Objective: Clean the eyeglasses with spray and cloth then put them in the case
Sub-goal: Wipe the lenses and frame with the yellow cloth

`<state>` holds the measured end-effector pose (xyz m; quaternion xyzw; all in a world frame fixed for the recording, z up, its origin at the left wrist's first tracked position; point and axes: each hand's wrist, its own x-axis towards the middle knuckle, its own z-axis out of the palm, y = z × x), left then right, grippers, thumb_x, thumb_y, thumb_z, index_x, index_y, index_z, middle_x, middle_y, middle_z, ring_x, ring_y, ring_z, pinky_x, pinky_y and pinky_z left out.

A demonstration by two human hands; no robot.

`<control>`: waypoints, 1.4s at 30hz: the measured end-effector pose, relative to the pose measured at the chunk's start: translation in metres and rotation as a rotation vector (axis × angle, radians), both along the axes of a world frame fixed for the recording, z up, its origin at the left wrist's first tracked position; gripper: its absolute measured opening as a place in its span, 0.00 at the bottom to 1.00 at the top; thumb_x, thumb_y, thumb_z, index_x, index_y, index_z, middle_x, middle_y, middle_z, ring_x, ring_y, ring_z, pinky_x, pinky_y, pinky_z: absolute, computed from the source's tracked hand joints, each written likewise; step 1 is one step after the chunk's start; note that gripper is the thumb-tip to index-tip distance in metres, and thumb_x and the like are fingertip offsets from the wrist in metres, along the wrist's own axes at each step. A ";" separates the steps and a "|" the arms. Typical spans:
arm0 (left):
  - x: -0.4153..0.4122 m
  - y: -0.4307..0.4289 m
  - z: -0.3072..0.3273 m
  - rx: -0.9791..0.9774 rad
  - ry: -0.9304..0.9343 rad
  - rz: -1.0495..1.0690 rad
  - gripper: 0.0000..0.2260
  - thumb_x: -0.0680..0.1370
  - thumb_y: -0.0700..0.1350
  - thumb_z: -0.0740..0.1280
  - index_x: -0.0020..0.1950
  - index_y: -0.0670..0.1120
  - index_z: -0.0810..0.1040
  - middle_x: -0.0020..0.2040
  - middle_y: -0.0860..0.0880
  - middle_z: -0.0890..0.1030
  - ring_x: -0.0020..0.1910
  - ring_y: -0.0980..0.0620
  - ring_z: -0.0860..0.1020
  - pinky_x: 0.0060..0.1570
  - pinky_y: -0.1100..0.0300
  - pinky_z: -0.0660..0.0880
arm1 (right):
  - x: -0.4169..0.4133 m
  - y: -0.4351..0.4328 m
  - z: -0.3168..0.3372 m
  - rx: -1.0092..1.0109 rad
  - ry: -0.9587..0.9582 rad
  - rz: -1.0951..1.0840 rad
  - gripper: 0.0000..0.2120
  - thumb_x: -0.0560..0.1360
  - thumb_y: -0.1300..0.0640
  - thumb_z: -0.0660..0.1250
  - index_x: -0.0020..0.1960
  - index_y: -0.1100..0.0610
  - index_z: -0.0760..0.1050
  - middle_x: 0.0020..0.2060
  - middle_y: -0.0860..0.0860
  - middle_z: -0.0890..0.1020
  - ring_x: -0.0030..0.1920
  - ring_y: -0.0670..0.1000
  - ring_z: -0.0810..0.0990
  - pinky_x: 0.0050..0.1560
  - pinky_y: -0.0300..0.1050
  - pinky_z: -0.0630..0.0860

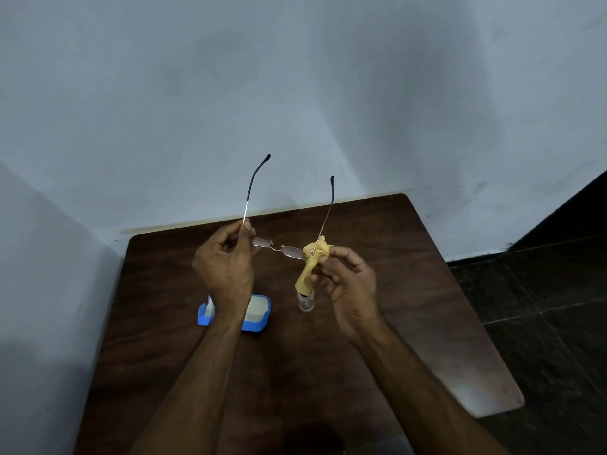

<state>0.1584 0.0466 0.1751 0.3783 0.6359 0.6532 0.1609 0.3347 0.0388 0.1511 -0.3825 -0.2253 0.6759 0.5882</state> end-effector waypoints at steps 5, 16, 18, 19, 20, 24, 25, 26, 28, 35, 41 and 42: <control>0.001 -0.001 -0.001 0.003 0.056 0.000 0.07 0.81 0.43 0.75 0.56 0.42 0.88 0.44 0.48 0.88 0.44 0.55 0.88 0.43 0.60 0.85 | -0.002 0.007 -0.005 0.068 -0.067 0.033 0.09 0.77 0.70 0.72 0.57 0.67 0.79 0.57 0.67 0.84 0.47 0.58 0.83 0.40 0.44 0.82; -0.004 0.006 -0.009 -0.012 -0.025 -0.090 0.11 0.80 0.43 0.76 0.61 0.42 0.87 0.52 0.47 0.89 0.53 0.53 0.88 0.55 0.61 0.83 | -0.006 0.027 -0.006 0.068 -0.144 -0.030 0.14 0.74 0.70 0.74 0.59 0.69 0.78 0.53 0.66 0.86 0.49 0.59 0.87 0.42 0.45 0.82; -0.002 0.006 -0.012 -0.032 -0.277 -0.158 0.16 0.79 0.42 0.77 0.67 0.44 0.84 0.58 0.47 0.88 0.58 0.50 0.87 0.57 0.55 0.84 | -0.008 0.029 -0.009 0.081 -0.131 -0.060 0.13 0.74 0.70 0.74 0.58 0.67 0.79 0.52 0.64 0.87 0.51 0.61 0.87 0.44 0.46 0.83; 0.002 0.005 -0.012 -0.041 -0.420 -0.190 0.20 0.79 0.41 0.77 0.70 0.44 0.82 0.62 0.47 0.87 0.61 0.50 0.86 0.58 0.55 0.84 | -0.008 0.030 -0.009 0.091 -0.128 -0.073 0.13 0.74 0.71 0.74 0.57 0.66 0.79 0.52 0.64 0.87 0.52 0.63 0.87 0.44 0.46 0.83; 0.007 0.002 -0.014 -0.053 -0.559 -0.220 0.24 0.77 0.41 0.77 0.73 0.44 0.79 0.65 0.47 0.86 0.62 0.51 0.86 0.60 0.54 0.84 | -0.009 0.032 -0.010 0.105 -0.129 -0.080 0.12 0.74 0.71 0.74 0.57 0.66 0.79 0.52 0.65 0.87 0.53 0.64 0.86 0.44 0.47 0.83; 0.025 -0.012 -0.027 -0.130 -0.981 -0.316 0.38 0.71 0.44 0.78 0.79 0.41 0.70 0.69 0.42 0.83 0.66 0.48 0.84 0.65 0.54 0.82 | -0.008 0.036 -0.007 0.174 -0.161 -0.071 0.12 0.74 0.73 0.73 0.56 0.68 0.78 0.51 0.66 0.87 0.53 0.64 0.87 0.43 0.44 0.83; 0.028 -0.014 -0.030 -0.152 -1.044 -0.335 0.36 0.72 0.43 0.77 0.79 0.39 0.71 0.67 0.41 0.84 0.67 0.46 0.84 0.65 0.53 0.81 | -0.008 0.036 -0.006 0.184 -0.163 -0.069 0.11 0.74 0.73 0.73 0.56 0.69 0.77 0.51 0.66 0.87 0.52 0.63 0.87 0.43 0.44 0.83; 0.031 -0.015 -0.032 -0.182 -1.082 -0.359 0.34 0.72 0.43 0.76 0.77 0.38 0.73 0.66 0.40 0.85 0.67 0.46 0.84 0.66 0.53 0.81 | -0.007 0.036 -0.006 0.194 -0.163 -0.066 0.12 0.74 0.73 0.73 0.56 0.70 0.77 0.51 0.67 0.86 0.52 0.64 0.86 0.43 0.45 0.84; 0.036 -0.015 -0.031 -0.244 -1.104 -0.414 0.29 0.73 0.44 0.76 0.72 0.38 0.78 0.63 0.40 0.86 0.64 0.46 0.85 0.66 0.52 0.80 | -0.006 0.035 -0.006 0.214 -0.153 -0.058 0.13 0.72 0.71 0.75 0.55 0.69 0.78 0.52 0.69 0.85 0.54 0.66 0.85 0.46 0.48 0.84; 0.041 -0.012 -0.032 -0.308 -1.191 -0.454 0.13 0.75 0.45 0.75 0.57 0.43 0.85 0.54 0.43 0.89 0.48 0.54 0.88 0.48 0.61 0.86 | 0.004 0.032 -0.003 0.237 -0.047 0.012 0.11 0.71 0.69 0.74 0.53 0.63 0.80 0.51 0.65 0.87 0.53 0.64 0.86 0.48 0.50 0.83; 0.049 -0.015 -0.030 -0.361 -1.235 -0.460 0.15 0.76 0.50 0.75 0.59 0.45 0.86 0.54 0.46 0.88 0.50 0.52 0.86 0.52 0.60 0.83 | 0.015 0.033 -0.006 0.247 0.021 0.073 0.15 0.70 0.66 0.76 0.56 0.64 0.79 0.52 0.64 0.86 0.57 0.67 0.83 0.49 0.50 0.84; 0.049 -0.015 -0.031 -0.351 -1.235 -0.447 0.13 0.76 0.49 0.74 0.58 0.46 0.86 0.55 0.46 0.89 0.51 0.52 0.86 0.54 0.59 0.83 | 0.016 0.033 -0.007 0.246 0.025 0.081 0.16 0.70 0.66 0.77 0.56 0.64 0.79 0.52 0.65 0.85 0.58 0.68 0.82 0.49 0.51 0.84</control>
